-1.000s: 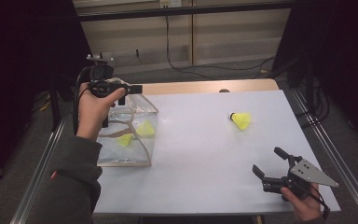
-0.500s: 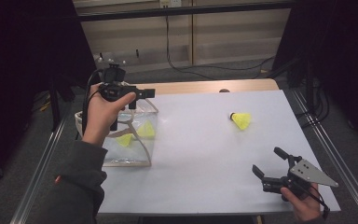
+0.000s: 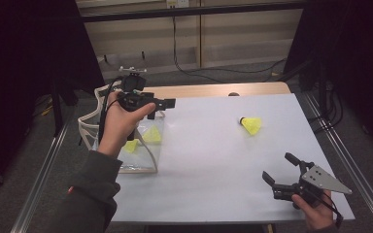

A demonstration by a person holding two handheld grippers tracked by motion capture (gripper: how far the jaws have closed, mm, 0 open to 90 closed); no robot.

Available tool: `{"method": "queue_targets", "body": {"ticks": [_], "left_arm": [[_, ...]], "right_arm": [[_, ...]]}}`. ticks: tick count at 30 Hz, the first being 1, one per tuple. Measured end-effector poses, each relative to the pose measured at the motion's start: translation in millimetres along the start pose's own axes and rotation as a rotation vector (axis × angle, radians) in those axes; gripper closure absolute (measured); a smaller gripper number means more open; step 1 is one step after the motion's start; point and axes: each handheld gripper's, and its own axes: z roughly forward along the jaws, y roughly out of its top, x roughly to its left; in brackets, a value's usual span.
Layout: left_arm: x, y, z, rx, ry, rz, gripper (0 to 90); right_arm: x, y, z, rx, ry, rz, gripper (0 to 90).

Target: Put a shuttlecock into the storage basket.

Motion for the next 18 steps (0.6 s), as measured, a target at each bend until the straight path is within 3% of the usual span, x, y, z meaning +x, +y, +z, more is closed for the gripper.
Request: {"method": "queue_targets", "body": {"ticks": [18], "left_arm": [[-16.6,-12.6,30.6,0.01,-0.034,0.026,10.9]], "right_arm": [[0.4,0.3,0.6,-0.002,0.003,-0.003,1.7]]}}
